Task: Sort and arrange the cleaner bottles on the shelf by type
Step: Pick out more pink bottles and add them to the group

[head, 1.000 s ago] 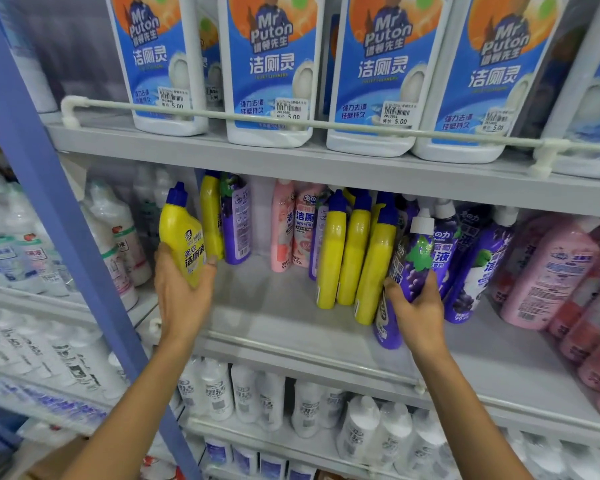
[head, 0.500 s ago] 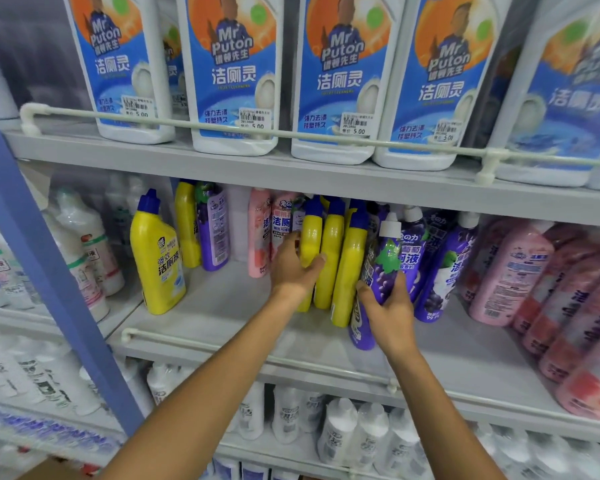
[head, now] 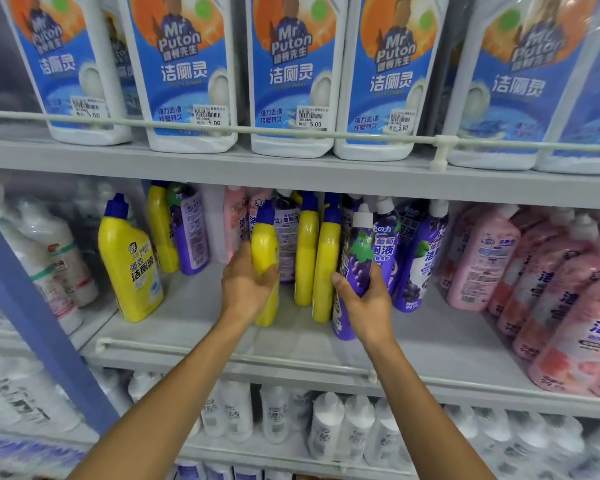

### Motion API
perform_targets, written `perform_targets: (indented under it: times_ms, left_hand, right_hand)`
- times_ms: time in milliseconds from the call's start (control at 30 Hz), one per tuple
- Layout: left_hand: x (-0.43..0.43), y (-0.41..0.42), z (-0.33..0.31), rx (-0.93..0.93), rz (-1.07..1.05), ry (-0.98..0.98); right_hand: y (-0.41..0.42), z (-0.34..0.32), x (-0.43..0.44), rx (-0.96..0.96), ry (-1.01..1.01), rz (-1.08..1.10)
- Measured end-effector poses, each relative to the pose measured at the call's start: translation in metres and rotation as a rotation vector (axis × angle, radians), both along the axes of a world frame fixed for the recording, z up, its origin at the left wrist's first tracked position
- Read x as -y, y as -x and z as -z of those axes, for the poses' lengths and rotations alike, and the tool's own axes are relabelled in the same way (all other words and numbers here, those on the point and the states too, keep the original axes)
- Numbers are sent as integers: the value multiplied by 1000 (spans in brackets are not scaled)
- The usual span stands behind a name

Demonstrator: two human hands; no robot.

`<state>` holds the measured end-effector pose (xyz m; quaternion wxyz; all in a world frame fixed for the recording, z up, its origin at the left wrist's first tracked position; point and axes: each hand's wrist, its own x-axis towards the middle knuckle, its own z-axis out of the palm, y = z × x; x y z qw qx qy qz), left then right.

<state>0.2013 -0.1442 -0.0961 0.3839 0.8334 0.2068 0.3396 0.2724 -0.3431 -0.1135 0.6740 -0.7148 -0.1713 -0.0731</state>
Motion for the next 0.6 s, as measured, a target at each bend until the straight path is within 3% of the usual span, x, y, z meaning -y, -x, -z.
perform_targets:
  times_ms: [367,600]
  left_hand:
    - [-53,68,-2,49,1,-4]
    - [-101,100,-3,58,0,-69]
  right_hand:
    - [5,-8,-11,32,128,226]
    - [45,-22,-27,70,39,365]
